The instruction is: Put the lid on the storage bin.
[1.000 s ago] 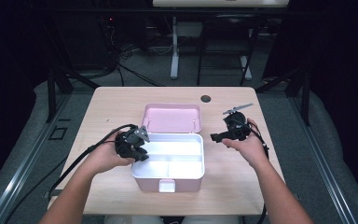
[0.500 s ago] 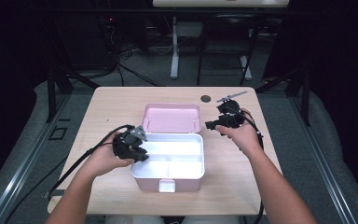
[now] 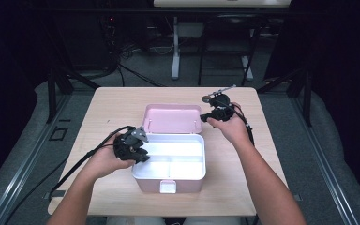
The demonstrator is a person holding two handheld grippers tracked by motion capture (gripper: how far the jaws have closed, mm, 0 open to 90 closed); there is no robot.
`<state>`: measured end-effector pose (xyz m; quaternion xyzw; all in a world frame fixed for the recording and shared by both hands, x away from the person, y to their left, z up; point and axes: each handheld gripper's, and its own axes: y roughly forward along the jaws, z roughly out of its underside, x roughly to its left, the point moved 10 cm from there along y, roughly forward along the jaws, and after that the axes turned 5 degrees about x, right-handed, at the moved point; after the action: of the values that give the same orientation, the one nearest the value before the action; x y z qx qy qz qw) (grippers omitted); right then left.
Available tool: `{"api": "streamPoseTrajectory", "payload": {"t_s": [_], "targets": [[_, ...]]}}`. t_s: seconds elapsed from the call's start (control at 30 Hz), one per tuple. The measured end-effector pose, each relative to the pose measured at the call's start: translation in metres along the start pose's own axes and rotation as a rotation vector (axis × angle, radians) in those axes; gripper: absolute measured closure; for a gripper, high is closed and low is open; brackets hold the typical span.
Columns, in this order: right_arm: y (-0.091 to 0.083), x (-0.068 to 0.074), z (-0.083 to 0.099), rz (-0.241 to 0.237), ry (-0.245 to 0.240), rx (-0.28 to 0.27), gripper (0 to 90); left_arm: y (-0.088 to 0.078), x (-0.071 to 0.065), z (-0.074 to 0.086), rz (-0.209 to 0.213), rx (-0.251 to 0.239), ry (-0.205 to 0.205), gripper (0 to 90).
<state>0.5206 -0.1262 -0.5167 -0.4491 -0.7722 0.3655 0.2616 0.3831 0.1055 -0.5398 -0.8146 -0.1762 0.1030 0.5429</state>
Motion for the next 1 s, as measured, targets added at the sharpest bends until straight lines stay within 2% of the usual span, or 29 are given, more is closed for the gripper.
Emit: {"api": "streamPoseTrajectory", "payload": {"t_s": [0.23,0.3,0.5,0.7,0.83,0.97,1.0], "targets": [[0.021,-0.006,-0.012,0.018,0.085,-0.005,43.8,0.0,0.0,0.0,0.002,-0.006,0.001,73.7],[0.027,-0.007,-0.012,0.005,0.122,0.011,44.7,0.0,0.0,0.0,0.002,-0.007,0.001,73.7],[0.043,-0.013,-0.017,-0.002,0.213,-0.001,58.8,0.0,0.0,0.0,0.016,-0.024,-0.003,73.7],[0.056,-0.014,-0.014,0.034,0.237,0.046,66.8,0.0,0.0,0.0,0.01,-0.026,-0.003,73.7],[0.06,-0.013,-0.013,0.02,0.265,0.062,69.8,0.0,0.0,0.0,0.007,-0.026,-0.004,73.6],[0.062,-0.011,-0.013,0.025,0.263,0.07,71.5,0.0,0.0,0.0,0.006,-0.027,-0.004,73.6],[0.063,-0.01,-0.014,0.028,0.264,0.067,74.8,0.0,0.0,0.0,0.006,-0.027,-0.004,73.6]]}}
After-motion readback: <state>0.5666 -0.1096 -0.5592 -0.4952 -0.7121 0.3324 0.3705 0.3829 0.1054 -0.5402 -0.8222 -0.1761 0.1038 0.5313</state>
